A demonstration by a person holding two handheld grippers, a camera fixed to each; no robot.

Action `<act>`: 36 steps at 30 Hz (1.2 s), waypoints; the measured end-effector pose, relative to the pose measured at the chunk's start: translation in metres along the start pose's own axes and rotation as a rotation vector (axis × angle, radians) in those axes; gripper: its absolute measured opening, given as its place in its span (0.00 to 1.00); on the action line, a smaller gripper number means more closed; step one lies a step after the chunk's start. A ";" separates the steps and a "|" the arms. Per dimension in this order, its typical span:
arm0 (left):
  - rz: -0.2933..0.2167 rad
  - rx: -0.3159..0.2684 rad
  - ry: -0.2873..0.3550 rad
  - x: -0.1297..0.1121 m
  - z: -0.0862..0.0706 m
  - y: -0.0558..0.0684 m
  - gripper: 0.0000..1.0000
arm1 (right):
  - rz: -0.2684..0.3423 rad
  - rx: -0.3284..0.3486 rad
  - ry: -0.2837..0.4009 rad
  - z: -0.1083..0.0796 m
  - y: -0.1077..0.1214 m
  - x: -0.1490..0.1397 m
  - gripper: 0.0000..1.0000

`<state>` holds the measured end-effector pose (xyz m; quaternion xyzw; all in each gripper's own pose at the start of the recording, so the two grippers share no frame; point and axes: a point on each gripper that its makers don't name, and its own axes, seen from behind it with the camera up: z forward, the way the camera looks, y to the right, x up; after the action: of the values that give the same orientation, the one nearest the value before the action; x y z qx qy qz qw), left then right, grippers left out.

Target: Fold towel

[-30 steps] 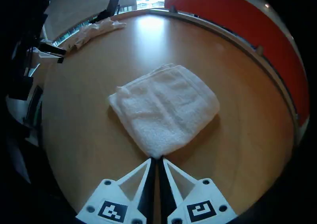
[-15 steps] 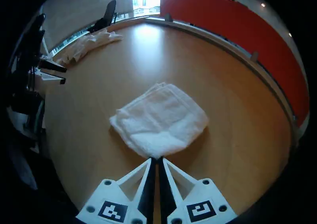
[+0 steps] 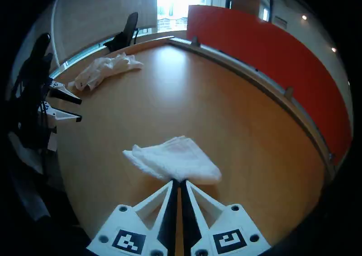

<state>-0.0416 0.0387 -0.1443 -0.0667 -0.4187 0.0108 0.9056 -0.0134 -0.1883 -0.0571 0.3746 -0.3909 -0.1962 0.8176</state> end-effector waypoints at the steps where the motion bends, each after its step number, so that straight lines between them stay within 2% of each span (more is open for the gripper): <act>1: 0.001 0.000 0.003 0.002 0.000 0.000 0.94 | -0.006 0.000 0.005 -0.002 0.001 0.004 0.05; 6: 0.007 0.001 0.017 0.010 -0.002 0.001 0.94 | -0.029 -0.008 0.033 -0.012 0.008 0.027 0.05; 15: 0.023 0.001 0.032 0.020 -0.001 0.004 0.94 | -0.029 -0.026 0.071 -0.030 0.026 0.052 0.05; 27: 0.037 -0.009 0.042 0.029 0.002 0.008 0.94 | -0.023 -0.063 0.064 -0.051 0.061 0.047 0.05; 36: 0.042 -0.008 0.038 0.029 0.003 0.011 0.94 | -0.021 -0.095 0.025 -0.072 0.102 0.028 0.05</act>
<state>-0.0246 0.0520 -0.1215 -0.0795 -0.4000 0.0268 0.9127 0.0637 -0.1069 0.0052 0.3420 -0.3671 -0.2185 0.8369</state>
